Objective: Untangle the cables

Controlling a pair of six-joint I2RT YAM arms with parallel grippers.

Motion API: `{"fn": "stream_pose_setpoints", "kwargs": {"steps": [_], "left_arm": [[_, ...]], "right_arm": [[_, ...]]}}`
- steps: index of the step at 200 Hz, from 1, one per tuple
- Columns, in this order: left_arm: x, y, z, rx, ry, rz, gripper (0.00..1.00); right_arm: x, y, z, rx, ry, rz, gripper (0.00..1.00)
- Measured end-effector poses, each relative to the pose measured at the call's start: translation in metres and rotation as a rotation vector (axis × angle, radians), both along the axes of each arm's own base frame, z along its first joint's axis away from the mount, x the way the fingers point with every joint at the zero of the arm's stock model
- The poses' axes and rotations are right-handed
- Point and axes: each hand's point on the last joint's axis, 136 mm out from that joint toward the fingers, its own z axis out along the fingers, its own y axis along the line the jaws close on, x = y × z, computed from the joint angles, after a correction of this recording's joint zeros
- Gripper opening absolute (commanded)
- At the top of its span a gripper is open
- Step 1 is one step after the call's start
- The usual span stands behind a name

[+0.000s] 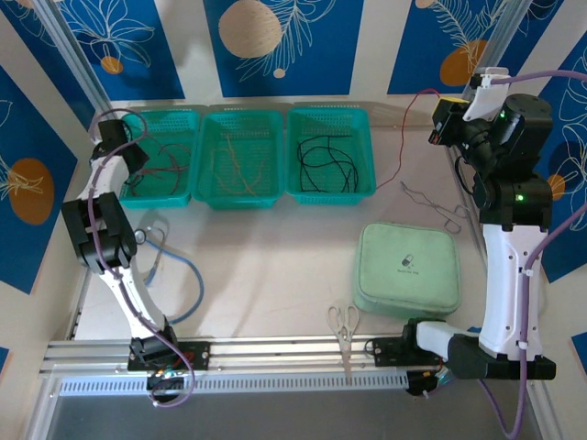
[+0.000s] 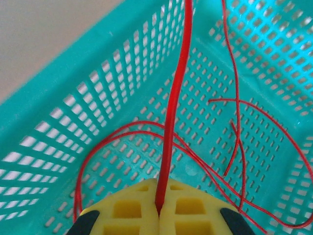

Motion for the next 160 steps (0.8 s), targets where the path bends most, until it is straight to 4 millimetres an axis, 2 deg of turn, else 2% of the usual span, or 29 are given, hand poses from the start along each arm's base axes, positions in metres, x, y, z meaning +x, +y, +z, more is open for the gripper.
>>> {"fn": "stream_pose_setpoints", "kwargs": {"steps": [45, 54, 67, 83, 90, 103, 116, 137, 160], "left_arm": [[-0.002, -0.033, -0.063, -0.077, 0.143, -0.099, 0.00], [-0.004, -0.040, -0.072, -0.096, 0.164, -0.114, 0.10], [-0.005, -0.046, -0.077, -0.110, 0.177, -0.130, 0.39], [-0.003, -0.051, -0.075, -0.113, 0.171, -0.141, 0.49], [-0.002, -0.052, -0.071, -0.105, 0.165, -0.150, 0.53], [-0.001, -0.054, -0.061, -0.084, 0.151, -0.167, 0.54], [0.000, -0.057, -0.043, -0.064, 0.124, -0.187, 0.56], [0.001, -0.062, 0.000, -0.027, 0.058, -0.214, 0.64], [0.000, -0.063, 0.058, 0.031, -0.040, -0.236, 0.67]], "right_arm": [[-0.002, 0.002, 0.006, 0.001, -0.013, 0.010, 0.00], [-0.002, 0.002, 0.006, 0.001, -0.014, 0.010, 0.00], [-0.002, 0.002, 0.006, 0.001, -0.014, 0.010, 0.00], [-0.002, 0.002, 0.006, 0.001, -0.014, 0.011, 0.00], [-0.002, 0.002, 0.006, 0.001, -0.015, 0.011, 0.00], [-0.002, 0.002, 0.006, 0.001, -0.015, 0.011, 0.00], [-0.004, 0.002, 0.008, 0.001, -0.020, 0.012, 0.00], [-0.010, 0.004, 0.012, 0.001, -0.033, 0.019, 0.00], [-0.019, 0.006, 0.017, 0.001, -0.053, 0.024, 0.00]]}}
